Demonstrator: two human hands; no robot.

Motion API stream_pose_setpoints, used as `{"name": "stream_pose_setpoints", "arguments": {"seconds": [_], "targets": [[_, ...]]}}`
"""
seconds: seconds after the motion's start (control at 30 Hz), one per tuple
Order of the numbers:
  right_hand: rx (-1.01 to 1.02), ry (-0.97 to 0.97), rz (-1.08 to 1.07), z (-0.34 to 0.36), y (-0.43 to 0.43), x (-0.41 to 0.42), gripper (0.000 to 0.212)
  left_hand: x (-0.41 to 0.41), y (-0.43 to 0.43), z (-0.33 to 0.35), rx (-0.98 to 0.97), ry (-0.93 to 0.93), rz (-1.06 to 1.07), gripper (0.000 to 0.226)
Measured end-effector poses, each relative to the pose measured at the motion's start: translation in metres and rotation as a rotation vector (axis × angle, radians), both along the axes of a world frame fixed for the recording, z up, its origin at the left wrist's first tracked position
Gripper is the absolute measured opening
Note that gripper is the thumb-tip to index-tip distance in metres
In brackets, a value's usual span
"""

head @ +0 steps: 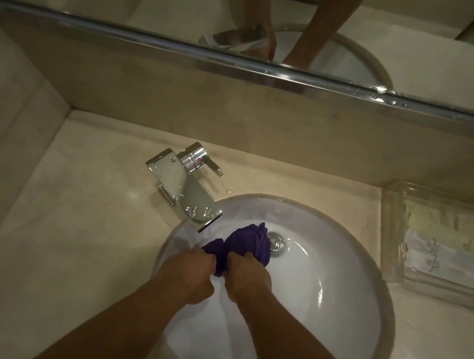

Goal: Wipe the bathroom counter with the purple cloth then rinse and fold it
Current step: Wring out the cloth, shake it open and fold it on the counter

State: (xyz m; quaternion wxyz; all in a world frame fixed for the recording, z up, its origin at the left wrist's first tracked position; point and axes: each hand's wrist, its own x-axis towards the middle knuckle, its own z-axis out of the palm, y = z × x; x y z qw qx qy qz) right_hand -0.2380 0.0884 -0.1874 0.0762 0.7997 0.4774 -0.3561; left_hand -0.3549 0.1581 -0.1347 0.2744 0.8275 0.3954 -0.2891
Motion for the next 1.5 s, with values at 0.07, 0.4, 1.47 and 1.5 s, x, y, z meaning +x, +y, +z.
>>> {"name": "stream_pose_setpoints", "arguments": {"seconds": [0.07,0.4,1.47,1.5], "targets": [[0.008,0.006,0.033,-0.002,-0.001,0.001,0.027,-0.004,0.000,-0.002,-0.002,0.002,0.019,0.035],[0.142,0.810,-0.494,0.052,-0.002,0.007,0.021,-0.013,0.008,-0.033,0.215,-0.162,-0.068,0.101],[0.161,1.098,-1.325,0.113,-0.013,0.058,0.015,0.006,-0.039,0.049,-0.003,-0.754,-0.250,0.054],[0.206,1.108,-1.323,0.123,-0.017,0.061,0.021,0.004,-0.042,0.055,-0.032,-0.712,-0.245,0.063]]}}
